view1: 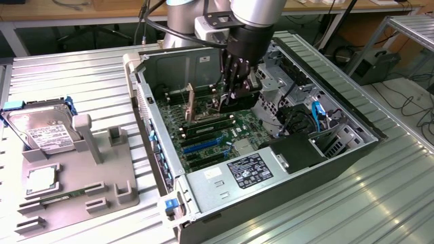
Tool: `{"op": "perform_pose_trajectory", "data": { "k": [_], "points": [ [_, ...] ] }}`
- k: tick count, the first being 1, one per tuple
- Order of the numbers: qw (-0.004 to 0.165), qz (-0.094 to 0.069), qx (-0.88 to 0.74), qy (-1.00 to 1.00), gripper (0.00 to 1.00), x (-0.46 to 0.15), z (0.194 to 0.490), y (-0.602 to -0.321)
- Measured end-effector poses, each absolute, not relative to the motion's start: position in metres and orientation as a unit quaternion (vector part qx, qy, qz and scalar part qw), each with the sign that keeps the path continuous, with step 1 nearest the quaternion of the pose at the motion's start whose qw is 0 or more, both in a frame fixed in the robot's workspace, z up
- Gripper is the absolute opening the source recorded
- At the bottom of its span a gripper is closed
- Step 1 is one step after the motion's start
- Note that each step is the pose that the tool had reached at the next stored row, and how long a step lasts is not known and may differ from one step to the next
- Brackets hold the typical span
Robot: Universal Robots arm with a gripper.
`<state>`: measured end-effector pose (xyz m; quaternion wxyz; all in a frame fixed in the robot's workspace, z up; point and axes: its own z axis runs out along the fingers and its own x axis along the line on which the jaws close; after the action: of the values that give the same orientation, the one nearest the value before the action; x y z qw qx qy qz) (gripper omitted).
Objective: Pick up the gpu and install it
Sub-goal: 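Insert the gpu into the slot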
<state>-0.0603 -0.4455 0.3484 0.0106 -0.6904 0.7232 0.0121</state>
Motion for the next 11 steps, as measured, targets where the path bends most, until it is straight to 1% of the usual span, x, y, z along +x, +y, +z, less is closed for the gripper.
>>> {"op": "perform_pose_trajectory", "data": {
  "k": [11],
  "points": [
    [0.011, 0.012, -0.692, 0.721, 0.26, -0.0621, 0.3439, -0.4495]
  ]
}}
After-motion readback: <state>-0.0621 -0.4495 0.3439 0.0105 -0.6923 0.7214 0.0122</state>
